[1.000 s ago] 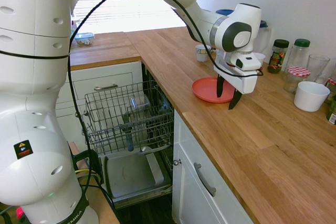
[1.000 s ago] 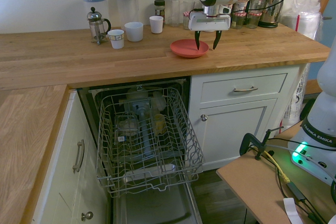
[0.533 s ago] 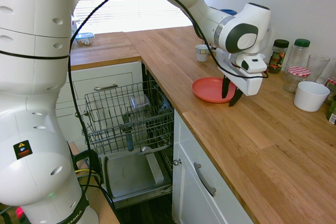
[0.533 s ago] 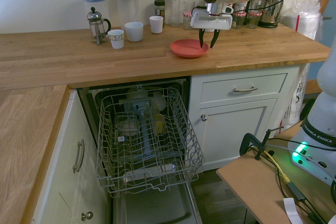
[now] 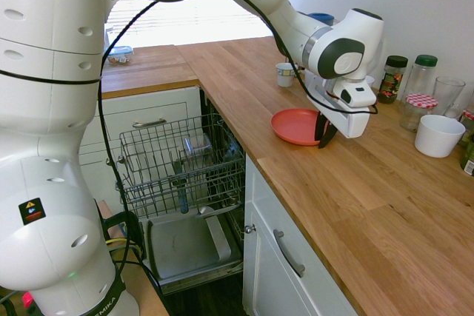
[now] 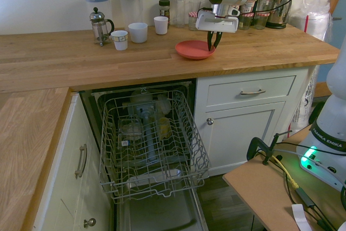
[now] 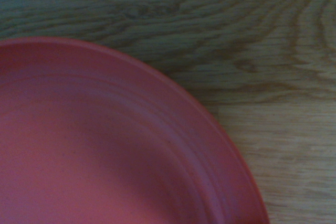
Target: Put the plate in the dishwasher
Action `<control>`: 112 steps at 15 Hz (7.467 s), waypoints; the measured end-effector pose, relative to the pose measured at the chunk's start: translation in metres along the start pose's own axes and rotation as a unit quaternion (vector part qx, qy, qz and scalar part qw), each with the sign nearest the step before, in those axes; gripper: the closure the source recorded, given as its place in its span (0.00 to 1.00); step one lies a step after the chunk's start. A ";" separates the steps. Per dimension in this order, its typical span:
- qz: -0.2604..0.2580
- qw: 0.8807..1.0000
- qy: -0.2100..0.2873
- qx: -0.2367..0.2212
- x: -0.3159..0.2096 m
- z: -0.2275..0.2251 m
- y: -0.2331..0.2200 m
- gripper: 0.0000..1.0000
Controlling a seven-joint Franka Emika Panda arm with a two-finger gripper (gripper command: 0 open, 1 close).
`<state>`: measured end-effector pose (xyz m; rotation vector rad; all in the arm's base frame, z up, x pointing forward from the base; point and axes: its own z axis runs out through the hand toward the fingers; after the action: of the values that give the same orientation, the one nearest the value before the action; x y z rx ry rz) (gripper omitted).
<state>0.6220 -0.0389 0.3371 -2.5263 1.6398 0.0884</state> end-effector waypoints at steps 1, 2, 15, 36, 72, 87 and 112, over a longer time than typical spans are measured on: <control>-0.002 1.000 -0.002 0.003 0.001 -0.001 0.000 1.00; -0.003 1.000 -0.005 0.007 0.003 -0.003 0.000 1.00; -0.043 0.998 0.037 0.034 -0.023 -0.081 0.001 1.00; -0.321 0.804 0.485 -0.124 -0.478 -0.045 -0.036 1.00; -0.597 0.504 0.613 -0.120 -0.698 0.172 0.085 1.00; -0.583 0.528 0.602 -0.137 -0.699 0.269 0.091 1.00; -0.604 0.550 0.567 -0.108 -0.708 0.306 0.086 0.00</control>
<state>0.2608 0.6097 0.1113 -3.3268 -0.7099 -1.7952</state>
